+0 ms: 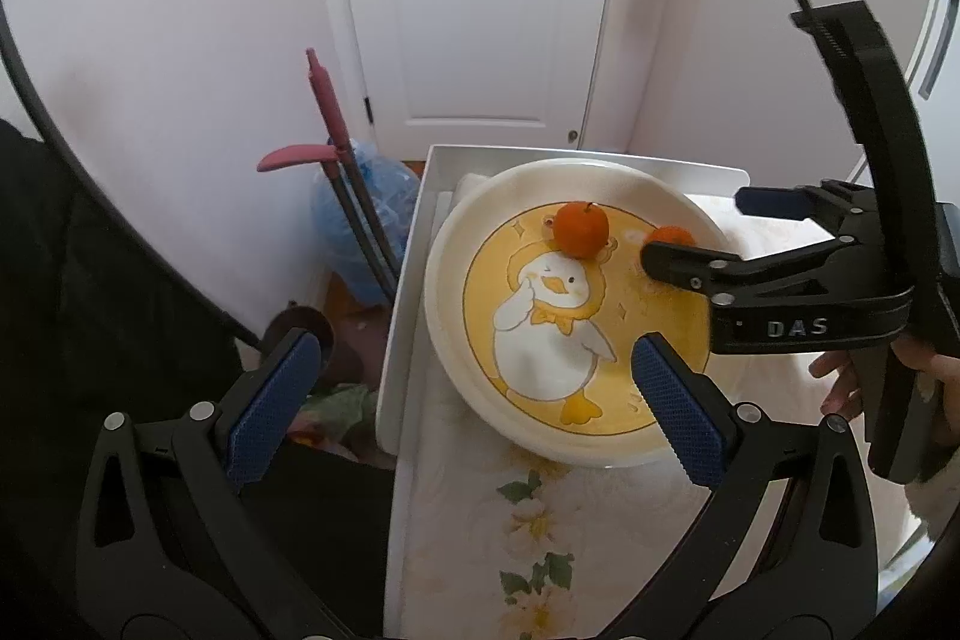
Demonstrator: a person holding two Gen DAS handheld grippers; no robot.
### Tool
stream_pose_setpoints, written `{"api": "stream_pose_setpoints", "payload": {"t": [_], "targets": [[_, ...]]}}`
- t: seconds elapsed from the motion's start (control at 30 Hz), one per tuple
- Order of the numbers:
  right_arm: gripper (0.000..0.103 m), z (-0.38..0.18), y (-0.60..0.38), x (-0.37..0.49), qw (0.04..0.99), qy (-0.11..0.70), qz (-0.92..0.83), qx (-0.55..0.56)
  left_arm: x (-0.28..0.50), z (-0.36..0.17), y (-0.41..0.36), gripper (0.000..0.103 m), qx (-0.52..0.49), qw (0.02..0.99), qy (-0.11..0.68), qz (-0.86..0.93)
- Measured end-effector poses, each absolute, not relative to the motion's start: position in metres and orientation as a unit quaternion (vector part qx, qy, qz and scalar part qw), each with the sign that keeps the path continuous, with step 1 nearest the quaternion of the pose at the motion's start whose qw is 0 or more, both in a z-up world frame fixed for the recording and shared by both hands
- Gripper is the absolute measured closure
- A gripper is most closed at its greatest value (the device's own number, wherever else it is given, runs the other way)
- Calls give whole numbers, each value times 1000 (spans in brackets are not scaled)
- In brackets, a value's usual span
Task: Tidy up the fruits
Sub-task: 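Lower the right tool's tangerine into the duck plate and open it, then move both tools away from the plate back toward the remaining fruits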
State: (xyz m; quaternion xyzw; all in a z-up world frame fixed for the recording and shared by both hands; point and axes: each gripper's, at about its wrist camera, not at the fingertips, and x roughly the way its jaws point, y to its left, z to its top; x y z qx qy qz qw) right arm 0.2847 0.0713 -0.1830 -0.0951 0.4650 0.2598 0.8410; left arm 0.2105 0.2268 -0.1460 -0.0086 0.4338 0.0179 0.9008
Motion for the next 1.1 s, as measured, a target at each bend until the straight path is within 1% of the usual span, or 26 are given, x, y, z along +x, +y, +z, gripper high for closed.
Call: {"api": "stream_pose_setpoints", "payload": {"t": [0.07,0.4,0.73,1.1], "targets": [[1,-180,69,281,845,459,261,-90,207,-145,228,0,-10,901,433,19],[1,-159,63,261,857,445,248,-73,195,-124,229,0,1,908,419,16],[1,-120,40,224,875,428,223,-40,180,-91,219,0,11,918,396,-5],[1,-80,-11,172,889,425,171,-30,154,-56,176,0,18,925,376,-47]]}}
